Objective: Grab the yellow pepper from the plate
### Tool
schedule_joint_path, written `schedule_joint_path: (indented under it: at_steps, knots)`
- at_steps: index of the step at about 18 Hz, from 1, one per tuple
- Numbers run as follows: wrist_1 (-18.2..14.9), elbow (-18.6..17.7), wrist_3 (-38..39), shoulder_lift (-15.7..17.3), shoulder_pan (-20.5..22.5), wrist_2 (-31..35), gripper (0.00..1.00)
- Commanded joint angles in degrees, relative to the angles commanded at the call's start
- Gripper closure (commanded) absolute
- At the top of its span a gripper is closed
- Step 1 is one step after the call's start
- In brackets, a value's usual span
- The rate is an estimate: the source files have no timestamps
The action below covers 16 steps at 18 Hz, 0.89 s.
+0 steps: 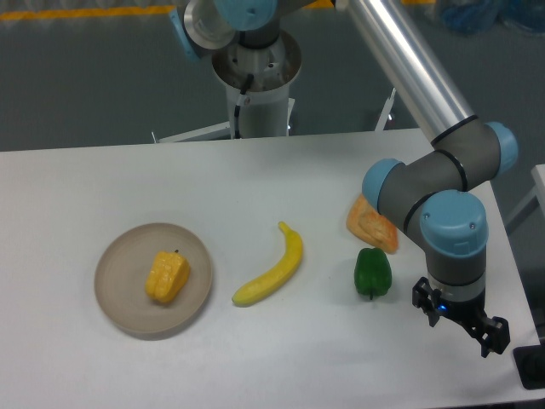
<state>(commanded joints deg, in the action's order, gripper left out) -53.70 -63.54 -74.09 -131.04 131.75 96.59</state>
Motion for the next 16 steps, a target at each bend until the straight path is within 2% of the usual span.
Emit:
schedule_joint_path:
  at_steps: [7,16]
  knots:
    - [-0.2,-1.1,2.4,1.4,-0.5,0.2,0.0]
    - [-0.9,-8.7,7.4,9.7,-2.3,-0.6,0.0]
